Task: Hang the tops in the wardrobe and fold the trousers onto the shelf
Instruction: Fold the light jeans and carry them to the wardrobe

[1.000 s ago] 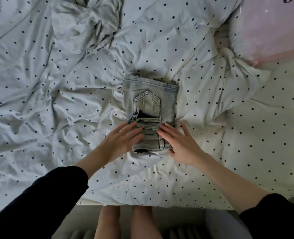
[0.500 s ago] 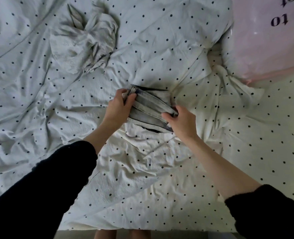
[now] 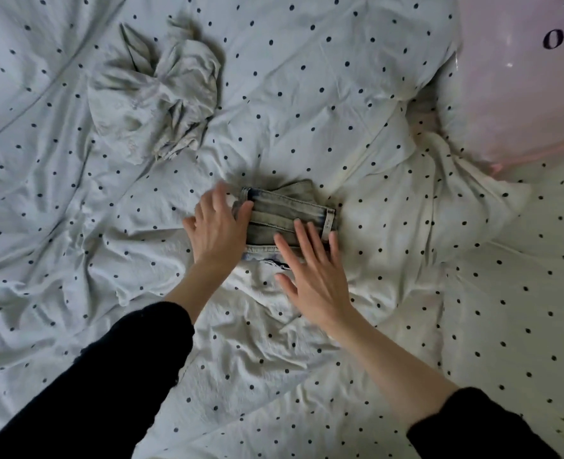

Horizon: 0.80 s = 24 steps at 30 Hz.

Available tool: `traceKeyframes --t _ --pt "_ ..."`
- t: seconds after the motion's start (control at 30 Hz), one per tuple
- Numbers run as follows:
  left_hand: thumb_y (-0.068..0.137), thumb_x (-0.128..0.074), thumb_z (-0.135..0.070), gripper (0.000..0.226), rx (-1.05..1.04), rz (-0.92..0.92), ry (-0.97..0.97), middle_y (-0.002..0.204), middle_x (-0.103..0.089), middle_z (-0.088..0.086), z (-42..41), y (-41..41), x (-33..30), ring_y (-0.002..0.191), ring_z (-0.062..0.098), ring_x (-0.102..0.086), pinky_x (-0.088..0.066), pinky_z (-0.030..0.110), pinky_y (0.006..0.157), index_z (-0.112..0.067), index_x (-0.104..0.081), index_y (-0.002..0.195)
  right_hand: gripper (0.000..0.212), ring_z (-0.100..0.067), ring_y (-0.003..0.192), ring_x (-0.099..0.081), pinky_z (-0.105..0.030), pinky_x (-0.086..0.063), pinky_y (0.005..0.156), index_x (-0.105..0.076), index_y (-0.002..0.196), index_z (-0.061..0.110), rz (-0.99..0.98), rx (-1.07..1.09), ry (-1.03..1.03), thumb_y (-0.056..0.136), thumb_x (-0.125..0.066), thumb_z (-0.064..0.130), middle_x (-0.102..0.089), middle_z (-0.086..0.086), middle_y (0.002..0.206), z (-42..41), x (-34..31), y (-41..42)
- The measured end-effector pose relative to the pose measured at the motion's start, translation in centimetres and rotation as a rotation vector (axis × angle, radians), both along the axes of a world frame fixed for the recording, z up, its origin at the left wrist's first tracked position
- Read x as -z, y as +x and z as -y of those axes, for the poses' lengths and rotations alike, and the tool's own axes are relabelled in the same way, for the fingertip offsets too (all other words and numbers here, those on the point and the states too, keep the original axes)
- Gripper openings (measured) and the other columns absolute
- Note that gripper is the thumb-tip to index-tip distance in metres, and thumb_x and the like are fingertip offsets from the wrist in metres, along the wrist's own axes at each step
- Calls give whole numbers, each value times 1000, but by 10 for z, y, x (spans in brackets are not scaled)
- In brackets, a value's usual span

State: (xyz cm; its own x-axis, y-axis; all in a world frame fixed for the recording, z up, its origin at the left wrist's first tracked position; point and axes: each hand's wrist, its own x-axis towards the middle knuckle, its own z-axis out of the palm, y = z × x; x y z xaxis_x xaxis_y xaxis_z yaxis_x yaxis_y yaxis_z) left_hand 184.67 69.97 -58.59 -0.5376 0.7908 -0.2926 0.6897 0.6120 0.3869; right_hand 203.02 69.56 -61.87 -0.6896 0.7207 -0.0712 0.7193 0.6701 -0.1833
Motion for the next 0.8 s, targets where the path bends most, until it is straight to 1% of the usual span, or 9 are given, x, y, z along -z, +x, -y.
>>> traceKeyframes --t 0.1,0.17,0.3,0.4,0.5,0.57,0.67,0.73,0.8 --pt "101 -14 -44 59 461 -221 126 156 -11 9 15 10 7 144 26 -14 -14 50 115 -10 -16 149 77 -31 140 -30 -57 -17 113 -25 145 25 73 -19 -71 82 -60 51 -32 -14 151 -18 17 -4" --pt "102 -4 -42 59 623 -250 69 156 -14 9 28 14 27 144 26 -13 -15 50 116 -8 -19 148 77 -30 140 -29 -57 -16 114 -25 145 23 127 -37 -90 82 -57 55 -34 -13 151 -20 27 -5" --pt "100 -9 -45 62 514 -196 -61 155 -17 11 40 11 66 143 28 -14 -22 54 113 -6 -14 147 69 -26 143 -24 -55 -13 116 -31 146 23 165 -90 -70 87 -40 58 -29 -10 153 -24 41 -9" --pt "98 -9 -48 65 521 -165 -86 155 -18 11 34 8 75 143 28 -12 -19 55 113 -6 -16 148 70 -25 145 -16 -53 -6 117 -25 149 24 208 -110 -87 90 -42 59 -21 -9 156 -28 47 -13" --pt "91 3 -54 68 535 -151 -139 154 11 1 34 6 70 142 20 14 0 49 117 -14 8 145 72 -27 140 -31 -55 -18 115 -36 145 22 172 -113 -48 84 -57 55 -34 -11 151 -27 40 -12" --pt "87 10 -56 69 564 -176 -153 152 21 -1 32 1 58 141 19 22 6 47 117 -15 15 143 78 -27 135 -40 -55 -26 111 -40 142 19 112 -129 3 75 -72 42 -42 -12 146 -32 33 -8" --pt "92 7 -54 69 631 -217 -87 154 13 4 39 -2 44 144 21 14 1 47 118 -12 7 146 88 -24 135 -40 -52 -28 111 -37 144 15 120 -146 51 66 -78 15 -40 -11 147 -40 22 -4" --pt "94 -3 -54 70 623 -192 -33 156 5 6 51 -1 41 145 22 6 -3 47 118 -9 0 147 79 -24 136 -38 -51 -27 111 -39 143 11 130 -124 94 70 -70 6 -39 -11 148 -41 19 -5" --pt "94 -16 -52 72 617 -204 -9 157 -1 10 63 2 42 145 25 -2 -5 48 118 -6 -5 148 64 -25 132 -44 -52 -34 108 -47 136 6 100 -114 123 74 -58 2 -46 -12 143 -42 18 -9"
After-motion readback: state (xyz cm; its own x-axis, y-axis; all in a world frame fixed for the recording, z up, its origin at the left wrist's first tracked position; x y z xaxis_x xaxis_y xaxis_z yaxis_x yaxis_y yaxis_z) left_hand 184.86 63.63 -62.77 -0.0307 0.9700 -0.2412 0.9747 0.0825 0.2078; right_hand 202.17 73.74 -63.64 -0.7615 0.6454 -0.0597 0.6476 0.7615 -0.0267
